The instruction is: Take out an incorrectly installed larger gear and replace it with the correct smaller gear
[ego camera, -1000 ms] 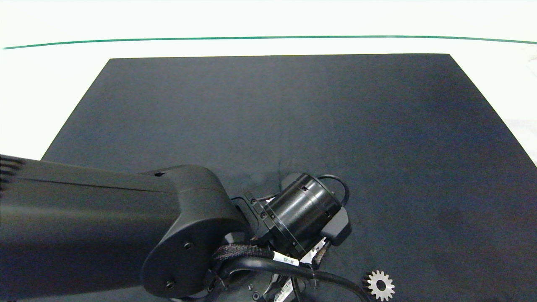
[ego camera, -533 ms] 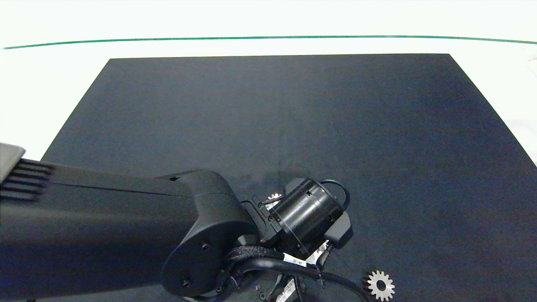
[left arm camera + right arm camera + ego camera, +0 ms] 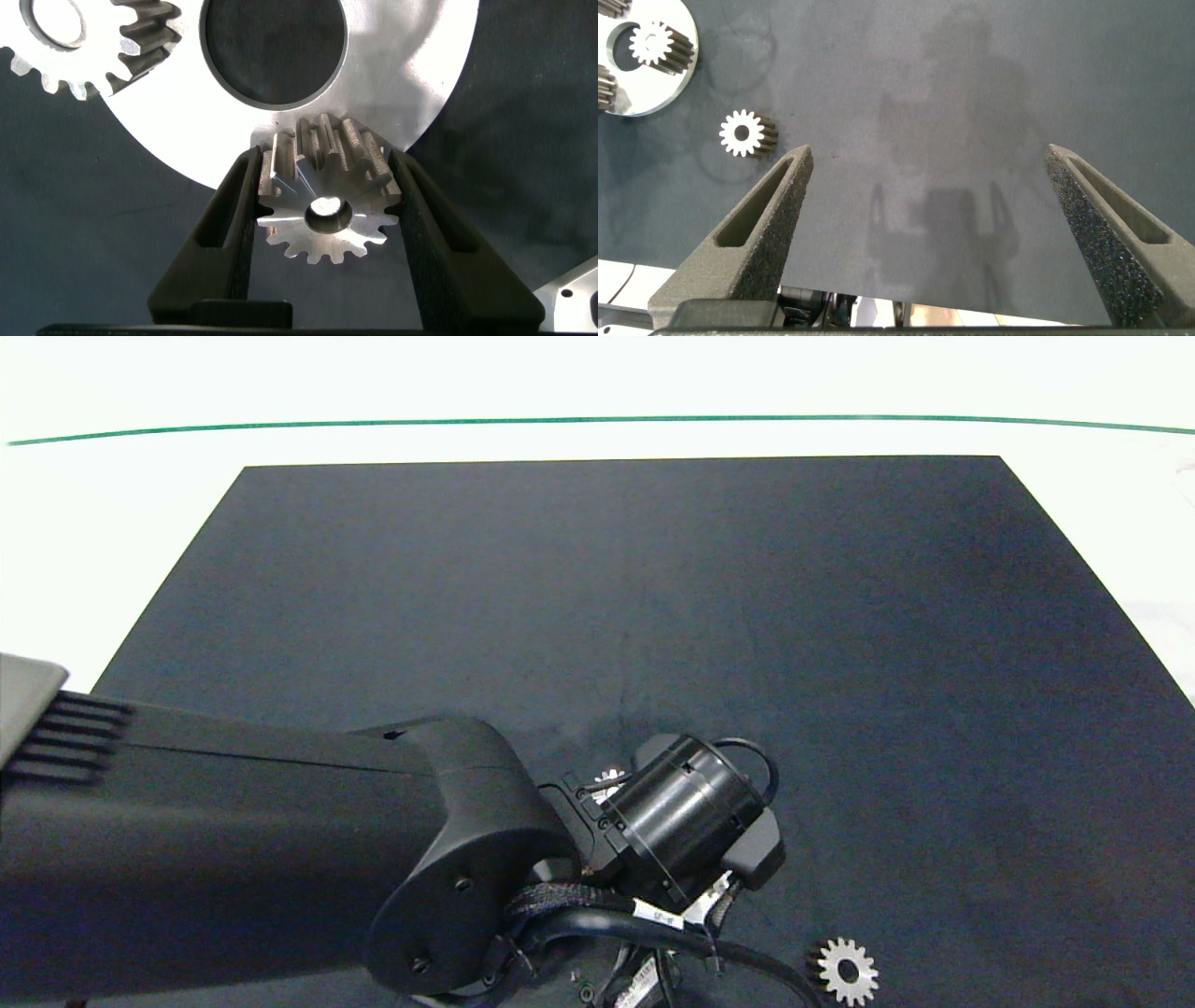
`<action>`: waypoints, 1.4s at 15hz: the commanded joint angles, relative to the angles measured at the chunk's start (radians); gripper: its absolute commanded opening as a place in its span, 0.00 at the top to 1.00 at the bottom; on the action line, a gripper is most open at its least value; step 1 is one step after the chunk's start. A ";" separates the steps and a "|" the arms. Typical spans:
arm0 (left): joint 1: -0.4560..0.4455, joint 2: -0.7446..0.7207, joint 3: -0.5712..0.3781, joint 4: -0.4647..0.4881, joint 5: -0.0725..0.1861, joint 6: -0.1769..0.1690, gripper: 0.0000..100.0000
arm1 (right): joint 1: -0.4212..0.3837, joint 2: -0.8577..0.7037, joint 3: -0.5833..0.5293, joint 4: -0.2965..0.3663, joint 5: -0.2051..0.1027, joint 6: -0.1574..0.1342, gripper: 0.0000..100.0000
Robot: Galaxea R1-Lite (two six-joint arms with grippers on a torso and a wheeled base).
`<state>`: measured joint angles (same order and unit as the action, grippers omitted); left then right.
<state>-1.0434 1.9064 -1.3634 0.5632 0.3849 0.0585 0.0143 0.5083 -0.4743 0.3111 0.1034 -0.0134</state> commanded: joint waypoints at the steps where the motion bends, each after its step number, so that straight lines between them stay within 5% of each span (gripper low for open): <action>1: 0.000 -0.009 0.000 0.006 0.003 -0.002 0.64 | 0.001 -0.001 0.000 0.002 0.001 0.000 0.00; 13: 0.003 -0.161 0.000 0.076 0.003 -0.008 0.69 | 0.001 -0.002 0.000 0.002 0.001 0.000 0.00; 21: 0.143 -0.290 0.176 0.046 0.002 -0.023 0.69 | 0.001 -0.004 0.000 0.002 0.001 0.000 0.00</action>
<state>-0.9279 1.6423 -1.2174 0.6123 0.3838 0.0360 0.0149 0.5040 -0.4738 0.3111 0.1034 -0.0134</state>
